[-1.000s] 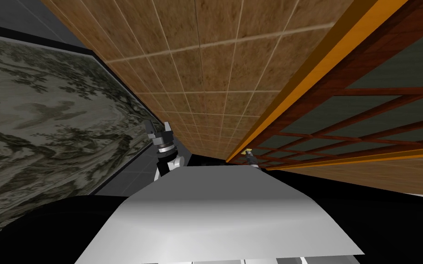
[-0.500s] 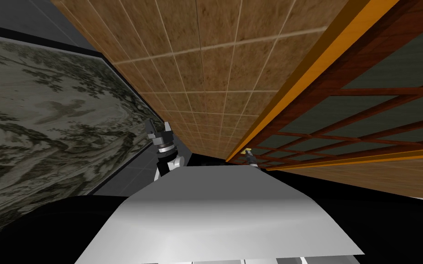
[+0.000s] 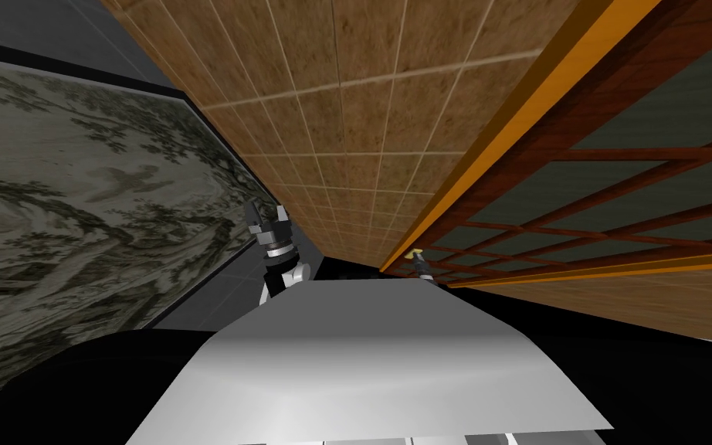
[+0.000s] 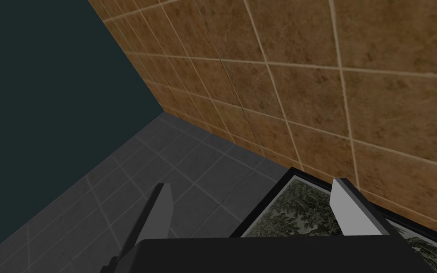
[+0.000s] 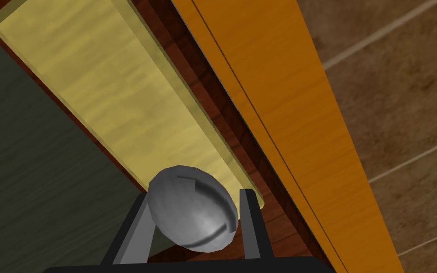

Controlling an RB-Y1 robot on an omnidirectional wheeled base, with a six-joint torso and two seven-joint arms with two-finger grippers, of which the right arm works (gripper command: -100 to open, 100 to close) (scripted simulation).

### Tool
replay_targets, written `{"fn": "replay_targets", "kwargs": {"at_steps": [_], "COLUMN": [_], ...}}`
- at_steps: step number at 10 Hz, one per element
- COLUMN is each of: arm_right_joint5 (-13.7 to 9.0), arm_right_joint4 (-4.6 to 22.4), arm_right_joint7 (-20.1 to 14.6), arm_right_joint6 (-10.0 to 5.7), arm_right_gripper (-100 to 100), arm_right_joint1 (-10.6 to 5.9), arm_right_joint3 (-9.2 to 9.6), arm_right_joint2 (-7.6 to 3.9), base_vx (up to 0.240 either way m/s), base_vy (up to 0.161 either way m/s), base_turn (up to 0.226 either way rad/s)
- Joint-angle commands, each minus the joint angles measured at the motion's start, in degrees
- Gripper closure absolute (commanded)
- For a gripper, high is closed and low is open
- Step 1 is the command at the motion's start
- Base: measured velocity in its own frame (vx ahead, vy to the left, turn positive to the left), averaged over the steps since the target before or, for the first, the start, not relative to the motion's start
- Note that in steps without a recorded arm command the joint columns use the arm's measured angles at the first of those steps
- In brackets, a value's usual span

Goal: Pull the door open

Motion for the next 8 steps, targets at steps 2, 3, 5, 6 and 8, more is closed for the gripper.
{"fn": "replay_targets", "kwargs": {"at_steps": [2,3,5,6,8], "arm_right_joint5": [-1.2,-1.2,-2.6,-2.6,-3.4], "arm_right_joint4": [0.3,0.3,0.4,0.4,0.5], "arm_right_joint7": [-4.1,-4.4,-8.1,-9.0,-11.4], "arm_right_joint6": [0.19,0.19,0.56,0.56,0.75], "arm_right_gripper": [100,100,100,100,100], "arm_right_joint1": [-0.37,-0.37,-0.85,-0.85,-1.11], "arm_right_joint3": [0.54,0.54,1.41,1.41,1.89], "arm_right_joint2": [-0.14,-0.14,-0.22,-0.22,-0.26], "base_vx": [-0.04,-0.033,-0.045,-0.042,-0.041], "base_vy": [-0.017,-0.013,-0.013,-0.017,-0.018], "base_turn": [0.034,0.02,0.043,0.029,0.034]}}
